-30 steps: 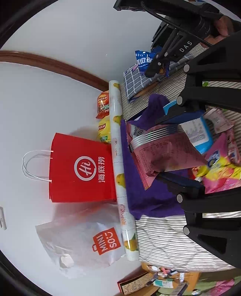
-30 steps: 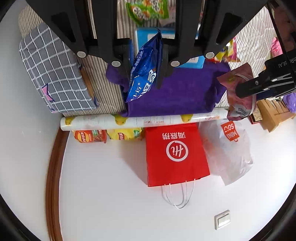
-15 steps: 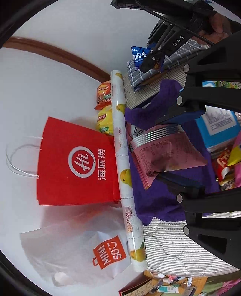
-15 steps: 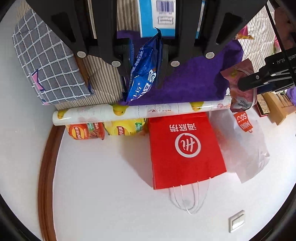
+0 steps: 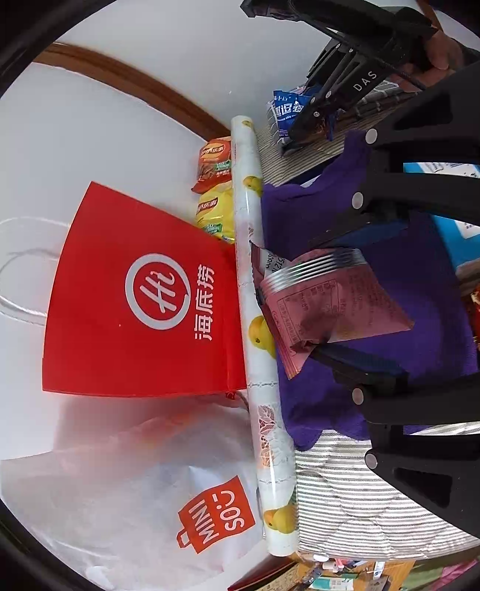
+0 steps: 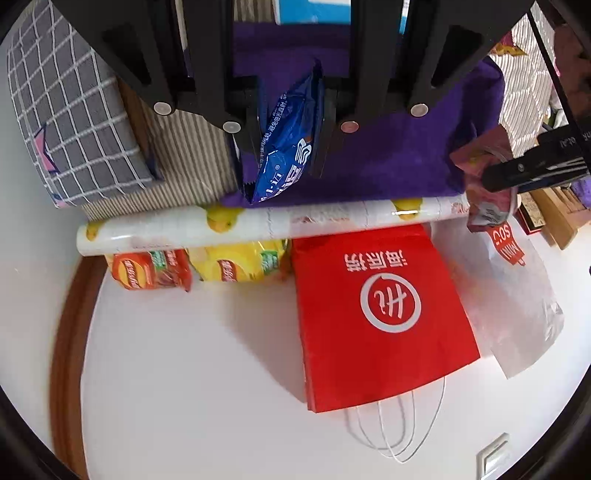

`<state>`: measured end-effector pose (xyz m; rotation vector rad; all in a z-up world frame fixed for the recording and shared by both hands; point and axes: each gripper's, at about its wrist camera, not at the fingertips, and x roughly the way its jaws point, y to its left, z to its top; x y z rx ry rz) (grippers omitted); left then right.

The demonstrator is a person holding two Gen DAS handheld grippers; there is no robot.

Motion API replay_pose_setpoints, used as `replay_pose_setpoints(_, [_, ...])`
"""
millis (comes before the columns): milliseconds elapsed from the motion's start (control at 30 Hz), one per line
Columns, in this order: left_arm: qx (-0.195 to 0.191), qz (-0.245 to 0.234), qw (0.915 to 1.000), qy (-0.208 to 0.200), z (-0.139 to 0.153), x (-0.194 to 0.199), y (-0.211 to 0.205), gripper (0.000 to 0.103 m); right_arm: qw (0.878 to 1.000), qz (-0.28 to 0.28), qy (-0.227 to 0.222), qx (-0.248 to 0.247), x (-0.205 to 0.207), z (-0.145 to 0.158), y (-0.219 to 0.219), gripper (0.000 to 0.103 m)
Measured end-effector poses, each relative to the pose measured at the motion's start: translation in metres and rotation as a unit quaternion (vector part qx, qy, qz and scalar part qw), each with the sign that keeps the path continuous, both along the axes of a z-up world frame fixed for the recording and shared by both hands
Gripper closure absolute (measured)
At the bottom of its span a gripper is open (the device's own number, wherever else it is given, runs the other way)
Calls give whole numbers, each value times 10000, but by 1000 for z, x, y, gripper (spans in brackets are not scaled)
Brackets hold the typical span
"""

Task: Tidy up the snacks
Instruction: 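Carry both packs over the purple towel with both grippers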

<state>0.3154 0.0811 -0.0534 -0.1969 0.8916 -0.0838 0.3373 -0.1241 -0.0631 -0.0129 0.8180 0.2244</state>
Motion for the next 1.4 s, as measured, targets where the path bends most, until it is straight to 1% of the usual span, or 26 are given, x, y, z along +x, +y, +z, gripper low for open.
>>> replay_pose_setpoints(100, [-67, 56, 9999, 92, -8, 5, 5, 55, 10000, 37, 15, 17, 5, -3, 4, 84])
replay_pose_setpoints(300, [-90, 81, 9995, 277, -27, 12, 9, 55, 9996, 102, 179, 177, 16, -20, 9, 84])
replay_pose_setpoints(467, [-74, 111, 9993, 358, -34, 16, 14, 55, 9995, 132, 279, 86, 21, -32, 12, 84])
replay_pose_setpoints(633, [-325, 154, 9978, 561, -42, 20, 24, 55, 9991, 104, 418, 10, 22, -43, 10, 84])
replay_pose_setpoints(967, [-245, 247, 9957, 860, -62, 30, 28, 55, 9970, 130, 767, 22, 27, -64, 7, 83])
replay_pose_setpoints(1033, [-243, 243, 9950, 942, -67, 31, 27, 55, 9965, 141, 820, -47, 28, -67, 7, 83])
replay_pose_setpoints(1233, [-136, 320, 9938, 1058, -76, 32, 30, 55, 9949, 239, 977, -72, 28, -74, 10, 83])
replay_pose_setpoints(1400, [-146, 362, 9926, 1153, -85, 37, 30, 55, 9929, 280, 1156, -92, 31, -81, 13, 83])
